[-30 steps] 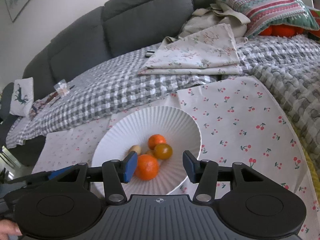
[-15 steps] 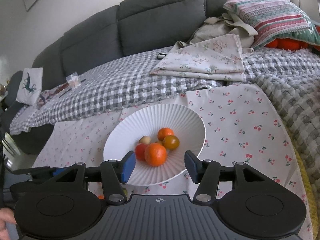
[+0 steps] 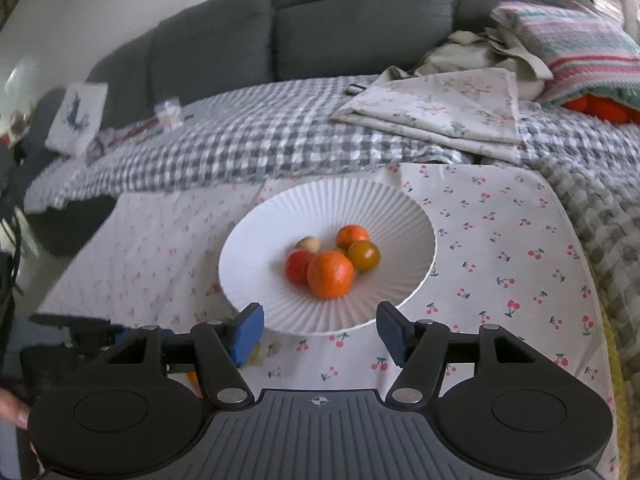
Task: Organize fruits
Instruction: 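Withdraw both open grippers toward the green limes and tangerine, then grasp the tangerine with the left gripper while the right gripper grasps the brown kiwi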
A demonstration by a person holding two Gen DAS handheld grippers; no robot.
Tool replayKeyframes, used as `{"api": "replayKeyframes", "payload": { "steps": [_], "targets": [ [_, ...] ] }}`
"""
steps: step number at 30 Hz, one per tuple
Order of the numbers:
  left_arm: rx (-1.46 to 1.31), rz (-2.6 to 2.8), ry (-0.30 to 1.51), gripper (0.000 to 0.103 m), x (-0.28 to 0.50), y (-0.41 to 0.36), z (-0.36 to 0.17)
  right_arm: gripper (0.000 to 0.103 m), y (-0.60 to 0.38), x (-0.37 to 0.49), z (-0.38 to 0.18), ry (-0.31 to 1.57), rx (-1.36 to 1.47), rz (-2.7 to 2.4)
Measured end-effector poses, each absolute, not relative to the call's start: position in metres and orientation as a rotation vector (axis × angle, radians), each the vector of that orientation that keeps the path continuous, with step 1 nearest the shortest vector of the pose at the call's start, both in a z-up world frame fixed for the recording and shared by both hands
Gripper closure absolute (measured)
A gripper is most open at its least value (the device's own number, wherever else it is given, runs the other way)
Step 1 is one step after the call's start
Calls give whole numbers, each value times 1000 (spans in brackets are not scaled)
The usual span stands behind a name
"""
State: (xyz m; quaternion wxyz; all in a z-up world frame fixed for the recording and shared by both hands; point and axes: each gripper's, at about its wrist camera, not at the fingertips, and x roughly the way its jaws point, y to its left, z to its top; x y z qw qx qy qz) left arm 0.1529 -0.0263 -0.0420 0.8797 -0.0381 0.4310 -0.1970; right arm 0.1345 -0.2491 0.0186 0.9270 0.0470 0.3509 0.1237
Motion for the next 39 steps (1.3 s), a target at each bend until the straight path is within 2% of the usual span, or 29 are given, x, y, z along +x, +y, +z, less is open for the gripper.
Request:
{"api": "replayKeyframes", "payload": {
  "steps": [3, 6, 10, 15, 39],
  "targets": [
    [-90, -417, 915, 51, 154, -29, -47, 40, -244, 134, 15, 736, 68, 273],
    [-96, -412, 907, 53, 155, -29, -48, 34, -238, 135, 10, 766, 30, 293],
    [-88, -413, 895, 55, 153, -32, -50, 33, -232, 136, 0, 811, -19, 292],
    [-64, -422, 887, 69, 152, -35, -49, 33, -231, 135, -3, 820, -37, 293],
    [-83, -299, 864, 71, 154, -15, -32, 33, -197, 129, -25, 851, -129, 408]
  ]
}}
